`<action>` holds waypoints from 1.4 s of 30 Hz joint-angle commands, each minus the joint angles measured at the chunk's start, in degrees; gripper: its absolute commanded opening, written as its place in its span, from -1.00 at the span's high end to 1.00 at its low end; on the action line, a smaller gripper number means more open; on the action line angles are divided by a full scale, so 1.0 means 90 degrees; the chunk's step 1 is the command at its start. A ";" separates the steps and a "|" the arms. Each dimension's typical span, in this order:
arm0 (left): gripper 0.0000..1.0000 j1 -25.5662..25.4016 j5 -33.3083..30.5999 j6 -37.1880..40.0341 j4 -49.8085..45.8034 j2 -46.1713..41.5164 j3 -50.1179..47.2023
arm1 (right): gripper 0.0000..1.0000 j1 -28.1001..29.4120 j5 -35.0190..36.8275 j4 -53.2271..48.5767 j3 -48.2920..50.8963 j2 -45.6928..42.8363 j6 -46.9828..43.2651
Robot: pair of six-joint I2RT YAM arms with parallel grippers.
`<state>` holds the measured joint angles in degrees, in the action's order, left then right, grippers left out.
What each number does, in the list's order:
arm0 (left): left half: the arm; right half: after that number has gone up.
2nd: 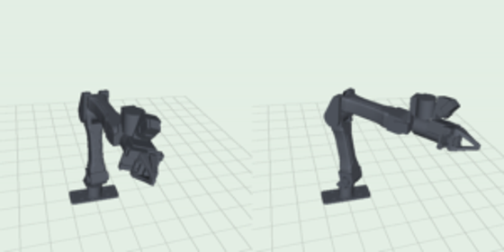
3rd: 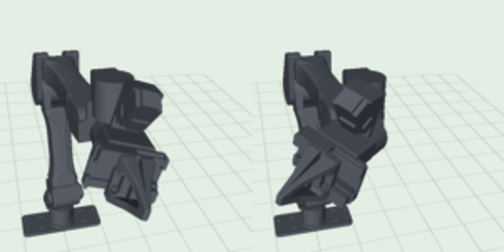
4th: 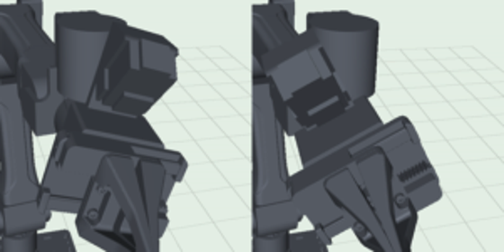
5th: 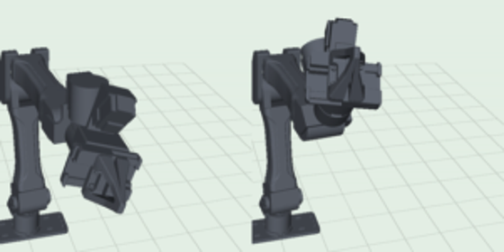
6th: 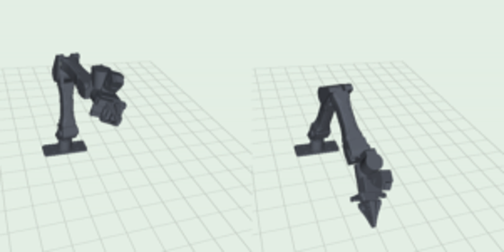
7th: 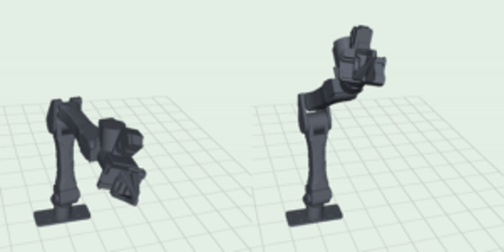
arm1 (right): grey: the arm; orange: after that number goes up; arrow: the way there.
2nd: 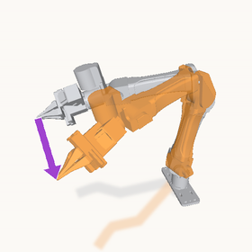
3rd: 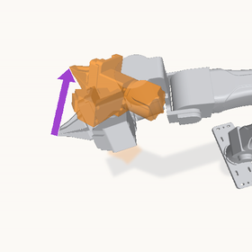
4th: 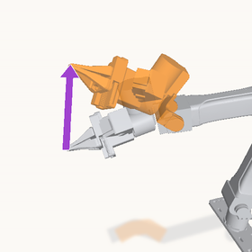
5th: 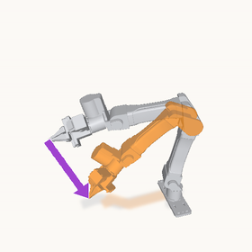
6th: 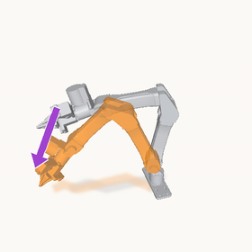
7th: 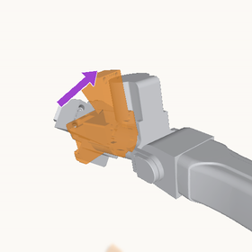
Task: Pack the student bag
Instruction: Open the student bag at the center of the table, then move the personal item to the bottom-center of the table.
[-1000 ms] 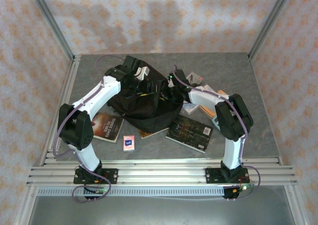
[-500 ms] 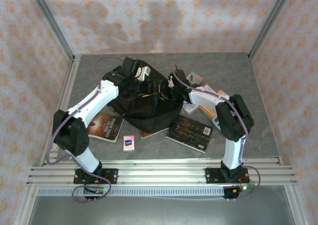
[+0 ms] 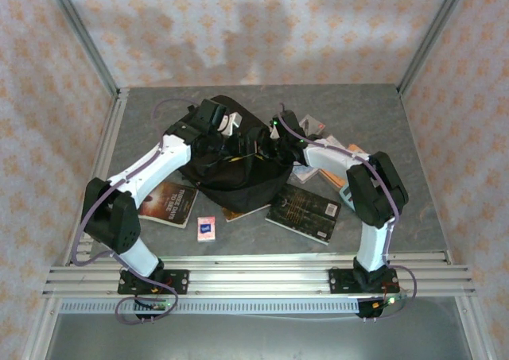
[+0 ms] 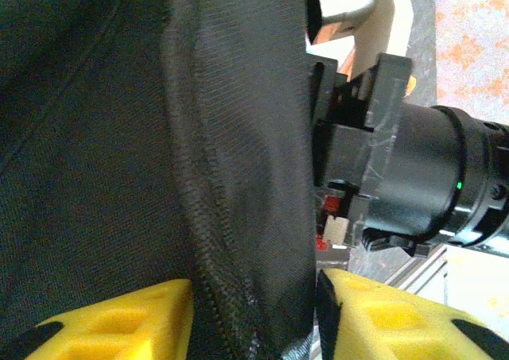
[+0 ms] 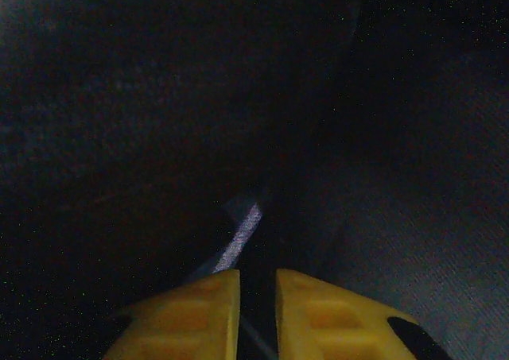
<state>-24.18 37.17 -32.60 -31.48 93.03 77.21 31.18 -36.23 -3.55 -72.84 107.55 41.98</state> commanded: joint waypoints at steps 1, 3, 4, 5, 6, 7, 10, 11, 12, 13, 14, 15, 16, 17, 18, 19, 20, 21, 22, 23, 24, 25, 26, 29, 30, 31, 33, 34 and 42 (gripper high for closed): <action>0.30 -0.0015 -0.0077 -0.0168 0.0296 -0.0215 -0.0064 | 0.64 0.0015 0.0021 0.0245 0.0095 -0.0301 0.0065; 0.59 -0.0010 -0.0077 -0.0141 0.0285 -0.0218 0.0008 | 0.66 0.0012 0.0043 0.0247 0.0132 -0.0323 0.0059; 0.76 -0.0017 -0.0092 -0.0098 0.0259 -0.0215 0.0055 | 0.66 0.0012 0.0050 0.0234 0.0151 -0.0336 0.0046; 0.93 -0.0006 -0.0131 -0.0030 0.0179 -0.0215 0.0127 | 0.67 0.0012 0.0077 0.0208 0.0163 -0.0361 0.0020; 1.00 0.0005 -0.0224 0.0068 0.0063 -0.0239 0.0204 | 0.68 0.0012 0.0137 0.0138 0.0173 -0.0400 -0.0018; 1.00 0.0035 -0.0400 0.0180 -0.0123 -0.0282 0.0318 | 0.68 0.0012 0.0264 0.0022 0.0188 -0.0469 -0.0098; 1.00 0.0207 -0.1093 0.0721 -0.0740 -0.0502 0.0659 | 0.50 0.0003 0.0769 -0.0278 0.0342 -0.0852 -0.0374; 1.00 0.0279 -0.1373 0.0875 -0.0940 -0.0579 0.0778 | 0.40 0.0004 0.0989 -0.0427 0.0398 -0.1028 -0.0478; 1.00 0.0336 -0.1628 0.1014 -0.1066 -0.0650 0.0862 | 0.31 0.0003 0.1130 -0.0500 0.0461 -0.1185 -0.0561; 1.00 0.0411 -0.1887 0.1143 -0.1159 -0.0723 0.0926 | 0.22 0.0002 0.1259 -0.0549 0.0551 -0.1393 -0.0657; 1.00 0.0480 -0.2060 0.1237 -0.1190 -0.0768 0.0960 | 0.16 0.0010 0.1401 -0.0609 0.0641 -0.1593 -0.0760; 1.00 0.0532 -0.2137 0.1319 -0.1166 -0.0786 0.0973 | 0.13 0.0012 0.1541 -0.0696 0.0719 -0.1783 -0.0888; 1.00 0.0587 -0.2198 0.1381 -0.1136 -0.0778 0.0981 | 0.08 0.0031 0.1687 -0.0772 0.0814 -0.2000 -0.1055; 1.00 0.0628 -0.2240 0.1390 -0.1111 -0.0744 0.0998 | 0.04 0.0051 0.1817 -0.0841 0.0899 -0.2195 -0.1207; 1.00 0.0677 -0.2238 0.1357 -0.1076 -0.0679 0.1001 | -0.03 0.0103 0.2013 -0.0932 0.0998 -0.2425 -0.1375; 1.00 0.0709 -0.2226 0.1302 -0.1022 -0.0594 0.1006 | -0.12 0.0201 0.2159 -0.0998 0.1114 -0.2659 -0.1578; 1.00 0.0724 -0.2250 0.1230 -0.0996 -0.0513 0.1011 | -0.17 0.0324 0.2236 -0.1093 0.1165 -0.2807 -0.1759; 1.00 0.0735 -0.2325 0.1153 -0.0971 -0.0421 0.1006 | -0.22 0.0537 0.2448 -0.1309 0.1170 -0.2947 -0.1975; 1.00 0.0744 -0.2365 0.1076 -0.0904 -0.0346 0.0967 | -0.25 0.0820 0.2692 -0.1513 0.1160 -0.3029 -0.2215; 1.00 0.0752 -0.2341 0.1005 -0.0766 -0.0300 0.0890 | -0.25 0.1101 0.2907 -0.1671 0.1150 -0.3069 -0.2397; 1.00 0.0754 -0.2253 0.0927 -0.0581 -0.0262 0.0769 | -0.25 0.1434 0.3199 -0.1848 0.1122 -0.3068 -0.2552; 1.00 0.0761 -0.2140 0.0849 -0.0405 -0.0218 0.0667 | -0.25 0.1754 0.3458 -0.1997 0.1104 -0.3024 -0.2662; 1.00 0.0763 -0.2066 0.0790 -0.0286 -0.0185 0.0602 | -0.24 0.2013 0.3587 -0.2104 0.1062 -0.2946 -0.2757; 1.00 0.0778 -0.1885 0.0664 -0.0159 -0.0010 0.0569 | -0.27 0.2798 0.4107 -0.2473 0.0782 -0.2425 -0.2757; 1.00 0.0790 -0.1803 0.0637 -0.0137 0.0052 0.0572 | -0.30 0.3006 0.4170 -0.2780 0.0470 -0.2082 -0.2641; 1.00 0.0819 -0.1692 0.0601 -0.0085 0.0092 0.0558 | -0.35 0.3175 0.4093 -0.3135 0.0085 -0.1680 -0.2581; 1.00 0.0900 -0.1524 0.0506 0.0119 0.0118 0.0412 | -0.47 0.3518 0.3997 -0.3631 -0.0586 -0.0946 -0.2655; 1.00 0.0953 -0.1439 0.0439 0.0242 0.0116 0.0305 | -0.59 0.3729 0.4120 -0.3834 -0.0907 -0.0588 -0.2688; 1.00 0.1259 -0.0896 0.0048 0.0548 0.0246 0.0135 | -0.99 0.4406 0.4518 -0.5119 -0.2901 0.1328 -0.2614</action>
<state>-13.34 27.18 -30.30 -28.69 94.78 79.00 70.87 1.10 -41.47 -95.68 117.71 18.13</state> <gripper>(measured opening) 0.046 0.993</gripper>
